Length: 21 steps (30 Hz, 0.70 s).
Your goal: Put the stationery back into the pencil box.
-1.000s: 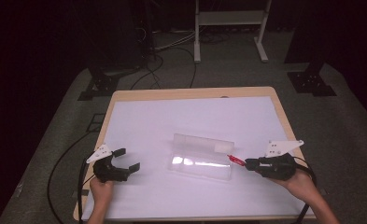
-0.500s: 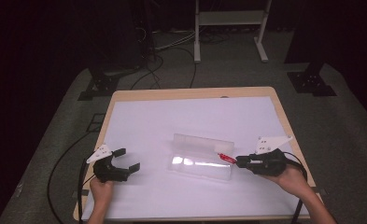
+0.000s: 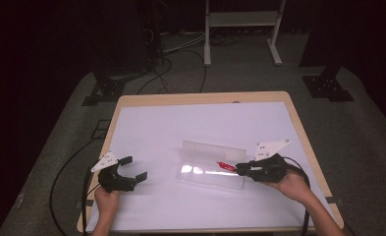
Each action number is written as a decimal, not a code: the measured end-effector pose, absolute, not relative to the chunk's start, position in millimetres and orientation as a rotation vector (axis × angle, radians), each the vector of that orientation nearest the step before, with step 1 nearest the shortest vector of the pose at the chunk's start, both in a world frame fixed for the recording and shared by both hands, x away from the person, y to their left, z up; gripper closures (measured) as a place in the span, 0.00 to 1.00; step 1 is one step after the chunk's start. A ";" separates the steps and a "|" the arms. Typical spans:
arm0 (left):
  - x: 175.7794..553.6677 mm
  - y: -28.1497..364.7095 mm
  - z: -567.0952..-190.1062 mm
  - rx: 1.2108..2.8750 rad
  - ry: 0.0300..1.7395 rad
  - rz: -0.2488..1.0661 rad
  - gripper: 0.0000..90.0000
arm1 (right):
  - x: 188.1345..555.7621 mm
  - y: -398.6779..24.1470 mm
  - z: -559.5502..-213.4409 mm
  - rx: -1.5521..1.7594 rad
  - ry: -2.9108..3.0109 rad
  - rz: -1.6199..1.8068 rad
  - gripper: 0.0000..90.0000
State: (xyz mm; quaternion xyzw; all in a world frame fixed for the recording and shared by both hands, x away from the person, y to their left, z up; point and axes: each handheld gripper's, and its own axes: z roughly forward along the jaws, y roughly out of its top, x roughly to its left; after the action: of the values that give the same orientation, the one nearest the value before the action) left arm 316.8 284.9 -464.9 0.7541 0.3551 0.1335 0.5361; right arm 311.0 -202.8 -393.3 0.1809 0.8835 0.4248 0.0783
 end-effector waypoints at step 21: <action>316.7 285.0 -464.9 1.794 0.845 0.317 0.00 | 329.3 -171.5 -411.6 0.506 2.708 1.250 0.88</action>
State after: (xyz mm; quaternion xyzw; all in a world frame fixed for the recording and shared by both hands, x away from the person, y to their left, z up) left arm 316.7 285.0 -464.9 0.7536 0.3552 0.1333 0.5368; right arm 329.3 -171.5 -411.6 0.1672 0.8937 0.4124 0.0583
